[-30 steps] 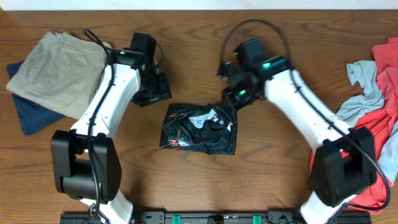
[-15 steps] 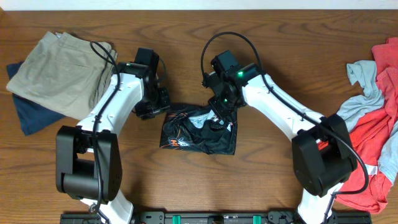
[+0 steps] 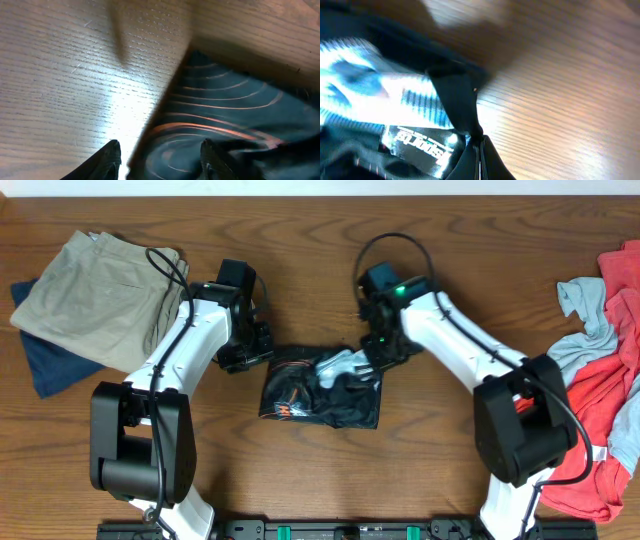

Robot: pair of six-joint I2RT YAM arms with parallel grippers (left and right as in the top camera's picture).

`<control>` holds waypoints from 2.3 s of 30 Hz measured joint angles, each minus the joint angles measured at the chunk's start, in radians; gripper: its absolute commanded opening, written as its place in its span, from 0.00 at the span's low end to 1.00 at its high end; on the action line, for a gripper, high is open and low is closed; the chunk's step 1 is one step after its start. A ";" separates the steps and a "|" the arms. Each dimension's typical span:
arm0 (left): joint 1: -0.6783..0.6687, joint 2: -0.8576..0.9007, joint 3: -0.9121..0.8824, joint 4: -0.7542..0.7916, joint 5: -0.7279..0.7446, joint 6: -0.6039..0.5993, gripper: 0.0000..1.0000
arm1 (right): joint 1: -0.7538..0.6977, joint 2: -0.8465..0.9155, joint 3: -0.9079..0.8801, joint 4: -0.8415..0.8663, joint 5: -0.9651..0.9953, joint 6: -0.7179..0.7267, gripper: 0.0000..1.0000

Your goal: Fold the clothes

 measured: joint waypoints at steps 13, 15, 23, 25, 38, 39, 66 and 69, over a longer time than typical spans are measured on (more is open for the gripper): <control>0.000 0.000 0.000 0.001 0.000 0.000 0.53 | -0.039 0.002 0.025 -0.128 0.023 0.045 0.27; 0.000 0.000 0.000 0.001 0.000 0.000 0.53 | -0.039 0.002 0.068 -0.168 0.023 0.045 0.27; 0.000 0.000 0.000 0.002 0.000 0.000 0.53 | -0.033 0.001 0.209 -0.233 -0.131 -0.050 0.29; 0.000 0.000 0.000 0.002 0.000 0.000 0.53 | -0.020 0.001 0.205 -0.238 -0.166 -0.069 0.30; 0.000 0.000 0.000 0.002 0.000 0.000 0.53 | 0.125 0.001 0.055 -0.153 -0.247 -0.067 0.04; 0.000 0.000 0.000 0.002 0.000 0.000 0.53 | 0.128 0.001 0.045 -0.150 -0.246 -0.058 0.01; 0.000 0.000 0.000 0.002 0.000 0.000 0.53 | 0.127 0.001 0.006 -0.399 -0.162 0.000 0.21; 0.000 0.000 0.000 0.002 0.000 0.000 0.53 | 0.120 0.002 0.018 -0.400 -0.159 -0.003 0.18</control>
